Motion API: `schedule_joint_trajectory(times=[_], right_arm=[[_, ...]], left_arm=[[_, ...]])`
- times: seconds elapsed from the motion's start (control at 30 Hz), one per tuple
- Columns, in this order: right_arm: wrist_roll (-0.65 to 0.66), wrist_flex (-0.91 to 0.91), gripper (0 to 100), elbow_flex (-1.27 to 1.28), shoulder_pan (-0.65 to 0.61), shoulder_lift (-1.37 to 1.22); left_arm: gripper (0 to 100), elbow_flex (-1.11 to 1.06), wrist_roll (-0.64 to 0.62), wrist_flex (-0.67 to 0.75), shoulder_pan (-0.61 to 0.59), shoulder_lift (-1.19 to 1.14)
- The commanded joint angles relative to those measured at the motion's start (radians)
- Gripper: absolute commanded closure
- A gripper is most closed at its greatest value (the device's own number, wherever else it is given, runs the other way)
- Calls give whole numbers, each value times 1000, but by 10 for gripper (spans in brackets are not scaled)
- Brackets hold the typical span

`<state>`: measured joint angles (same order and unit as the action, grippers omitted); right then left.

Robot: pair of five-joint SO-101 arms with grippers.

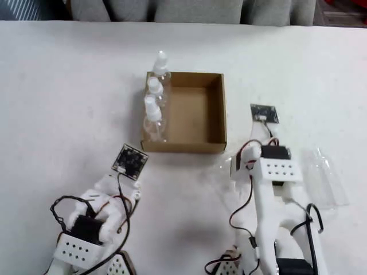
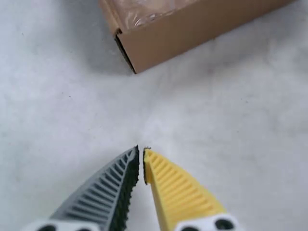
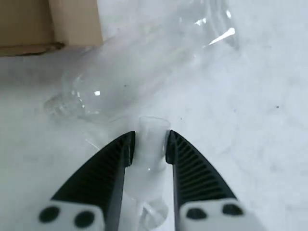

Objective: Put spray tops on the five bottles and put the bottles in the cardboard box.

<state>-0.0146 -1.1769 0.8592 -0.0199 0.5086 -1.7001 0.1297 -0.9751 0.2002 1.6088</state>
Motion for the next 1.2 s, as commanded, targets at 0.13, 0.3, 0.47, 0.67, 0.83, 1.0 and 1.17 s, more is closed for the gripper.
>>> schedule_joint_trajectory(times=[0.13, 0.3, 0.47, 0.67, 0.83, 1.0, 1.17], right_arm=[[-5, -272, 983, -310, -65, 2], [-9, -297, 983, -302, -320, -5], [-32, -159, 983, -221, -493, -8], [-137, 127, 983, -21, -596, -8], [-137, 220, 909, 57, -611, -8], [-135, 171, 726, 58, -607, -1], [-15, 28, 687, -2, -550, 33]], left_arm=[[976, 2, 8, 34, -7, 12], [976, 2, 8, 34, -7, 12], [976, 2, 8, 34, -7, 12], [976, 2, 8, 34, -7, 12], [976, 2, 8, 34, -7, 12], [976, 2, 8, 34, -7, 12], [976, 2, 8, 34, -7, 12]])
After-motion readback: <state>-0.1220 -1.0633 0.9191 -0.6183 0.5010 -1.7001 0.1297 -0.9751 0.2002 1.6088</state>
